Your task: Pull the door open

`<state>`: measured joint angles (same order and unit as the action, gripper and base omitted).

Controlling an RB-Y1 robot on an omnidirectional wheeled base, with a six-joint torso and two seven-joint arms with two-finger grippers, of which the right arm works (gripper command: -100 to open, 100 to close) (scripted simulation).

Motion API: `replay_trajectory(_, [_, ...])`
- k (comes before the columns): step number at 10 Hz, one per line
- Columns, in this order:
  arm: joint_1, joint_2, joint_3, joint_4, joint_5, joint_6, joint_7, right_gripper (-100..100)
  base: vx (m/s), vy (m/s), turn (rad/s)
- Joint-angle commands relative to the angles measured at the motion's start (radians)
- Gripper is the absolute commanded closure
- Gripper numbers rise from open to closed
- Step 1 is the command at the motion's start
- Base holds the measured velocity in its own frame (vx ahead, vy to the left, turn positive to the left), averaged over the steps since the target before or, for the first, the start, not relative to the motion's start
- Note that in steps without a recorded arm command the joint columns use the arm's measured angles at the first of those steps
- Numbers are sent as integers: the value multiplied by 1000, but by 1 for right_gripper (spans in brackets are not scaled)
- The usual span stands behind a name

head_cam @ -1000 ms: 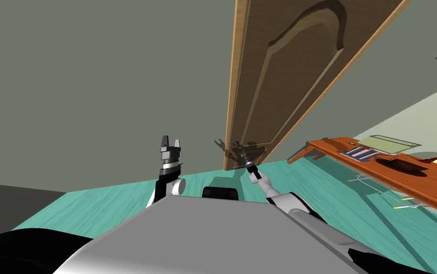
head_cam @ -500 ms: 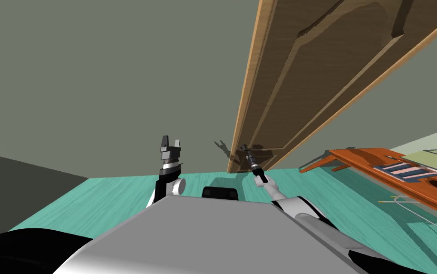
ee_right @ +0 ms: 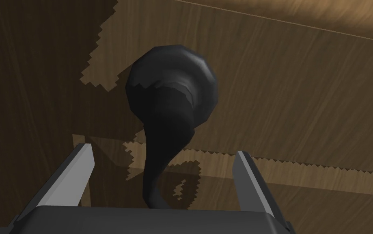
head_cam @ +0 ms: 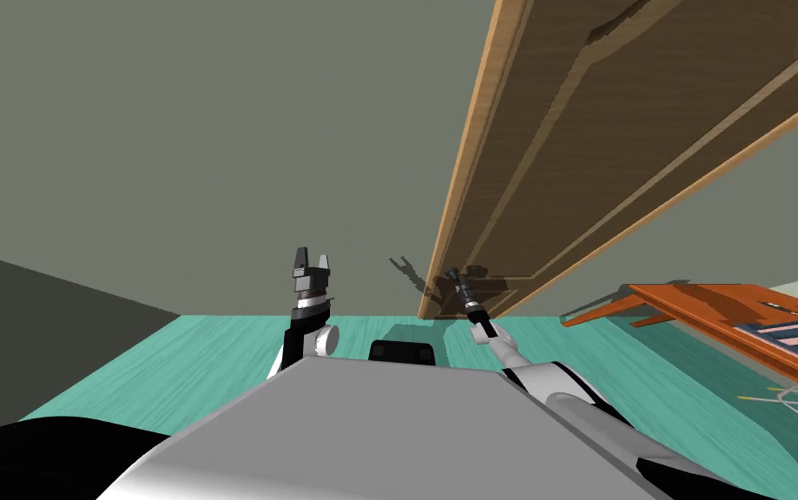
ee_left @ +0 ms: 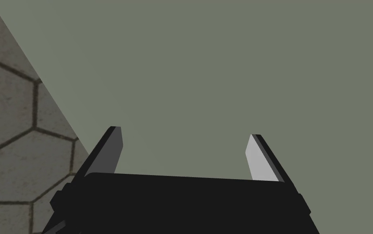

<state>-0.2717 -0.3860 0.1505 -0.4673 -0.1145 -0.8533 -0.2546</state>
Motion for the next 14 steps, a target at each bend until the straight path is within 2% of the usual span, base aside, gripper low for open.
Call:
replay_trajectory(1, [29, -37, -10, -12, -33, -7, -8, -100, 152, 22, 370])
replay_trajectory(2, [8, -37, -10, 69, -33, -10, -8, -100, 139, -22, 80])
replay_trajectory(3, [12, -37, -10, 102, -33, -27, -8, -100, 53, -18, -56])
replay_trajectory(4, [29, -37, -10, 68, -33, -7, -8, -100, 0, 0, -15])
replay_trajectory(6, [29, -37, -10, 69, -33, -7, -8, -100, -13, 4, 7])
replay_trajectory(8, [29, -37, -10, -12, -33, -7, -8, -100, -10, 1, -3])
replay_trajectory(9, [34, -46, -13, -10, -41, -10, -10, -100, 15, -6, 105])
replay_trajectory(10, [35, -44, -11, -8, -37, -3, -9, -100, 10, -4, 2])
replay_trajectory(11, [35, -44, -11, -8, -37, -3, -9, 100, 0, 0, 0])
replay_trajectory(14, [35, -44, -11, -8, -37, -3, -9, 100, 0, 0, 0])
